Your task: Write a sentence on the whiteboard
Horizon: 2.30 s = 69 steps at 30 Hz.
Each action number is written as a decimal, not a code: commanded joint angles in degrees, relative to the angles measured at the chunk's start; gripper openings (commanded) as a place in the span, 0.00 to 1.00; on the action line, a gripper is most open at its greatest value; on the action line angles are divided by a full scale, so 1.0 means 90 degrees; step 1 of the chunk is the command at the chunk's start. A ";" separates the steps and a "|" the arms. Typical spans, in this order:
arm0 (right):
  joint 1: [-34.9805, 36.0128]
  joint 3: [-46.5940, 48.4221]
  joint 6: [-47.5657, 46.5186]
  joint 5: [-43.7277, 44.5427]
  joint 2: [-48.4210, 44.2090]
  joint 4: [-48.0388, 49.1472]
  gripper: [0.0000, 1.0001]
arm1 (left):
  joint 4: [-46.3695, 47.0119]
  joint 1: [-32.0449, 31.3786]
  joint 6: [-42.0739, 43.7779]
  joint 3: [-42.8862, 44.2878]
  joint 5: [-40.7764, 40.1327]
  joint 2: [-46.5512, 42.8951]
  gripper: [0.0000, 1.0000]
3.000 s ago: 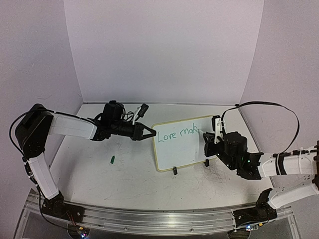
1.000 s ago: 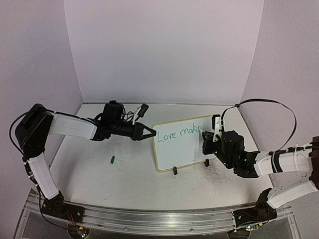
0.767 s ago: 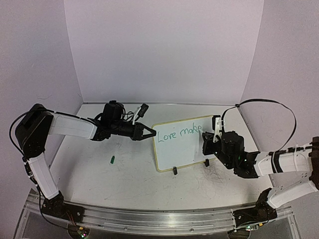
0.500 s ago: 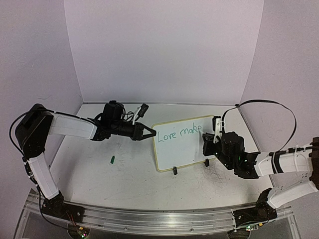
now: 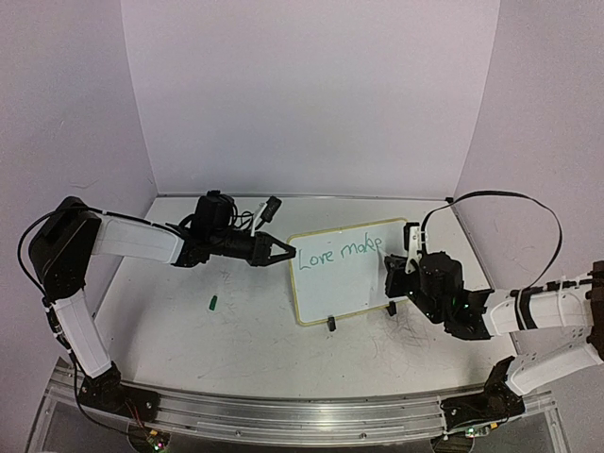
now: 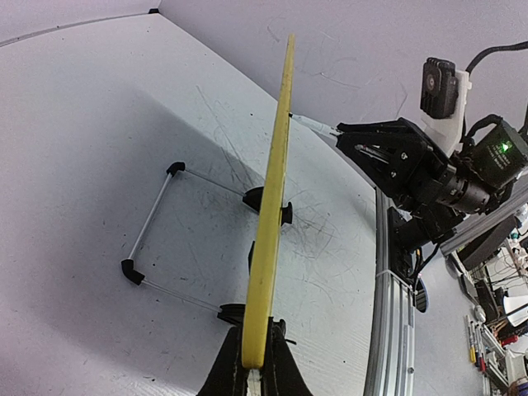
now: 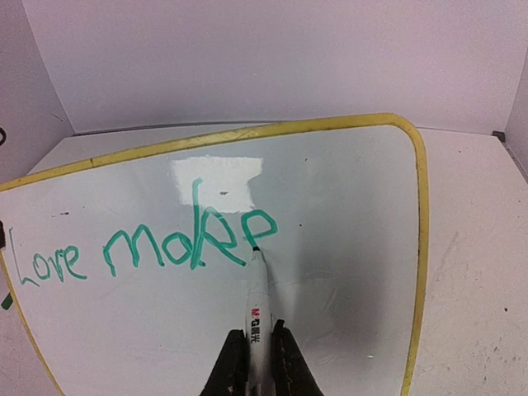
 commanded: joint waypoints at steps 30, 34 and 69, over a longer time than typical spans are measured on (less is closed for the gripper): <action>-0.0300 -0.0147 -0.0214 0.0012 -0.0850 -0.0137 0.00 | -0.0554 -0.0061 0.0410 0.0101 -0.0287 -0.0134 0.00; -0.0342 -0.0137 -0.0281 -0.0115 -0.0784 0.0103 0.00 | -0.0554 -0.0063 0.0421 0.0099 -0.0296 -0.0139 0.00; -0.0378 0.0167 -0.0316 -0.0253 -0.0115 0.0068 0.00 | -0.0564 -0.0072 0.0401 0.0139 -0.0249 -0.0079 0.00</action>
